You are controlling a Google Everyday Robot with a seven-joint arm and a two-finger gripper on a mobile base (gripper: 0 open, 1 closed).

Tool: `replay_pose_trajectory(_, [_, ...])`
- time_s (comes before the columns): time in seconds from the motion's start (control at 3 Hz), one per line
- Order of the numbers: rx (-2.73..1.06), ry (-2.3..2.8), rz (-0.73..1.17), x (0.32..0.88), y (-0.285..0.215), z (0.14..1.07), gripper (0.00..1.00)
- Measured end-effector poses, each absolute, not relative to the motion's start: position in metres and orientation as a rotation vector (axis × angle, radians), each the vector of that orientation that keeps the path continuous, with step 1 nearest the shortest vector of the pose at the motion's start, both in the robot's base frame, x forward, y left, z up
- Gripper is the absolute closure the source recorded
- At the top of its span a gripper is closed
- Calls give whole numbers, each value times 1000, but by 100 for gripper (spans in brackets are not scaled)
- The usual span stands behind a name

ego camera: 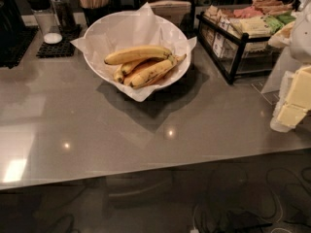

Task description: Pick banana from white bowl

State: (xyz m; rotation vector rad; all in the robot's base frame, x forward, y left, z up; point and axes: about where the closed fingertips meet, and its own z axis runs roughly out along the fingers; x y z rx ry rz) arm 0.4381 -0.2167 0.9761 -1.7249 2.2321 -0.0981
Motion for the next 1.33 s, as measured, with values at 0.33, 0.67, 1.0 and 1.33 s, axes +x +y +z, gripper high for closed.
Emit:
replay_pose_trajectory(0.33, [-1725,2232,-98,438,-217,976,0])
replay_pose_trajectory(0.67, [-1691,2122,-11,468,-196,990,0])
replay_pose_trajectory(1.0, [-1679,1947,149,519,-147,1015,0])
replay_pose_trajectory(1.33, [-1741,1812,245,554,-93,1034,0])
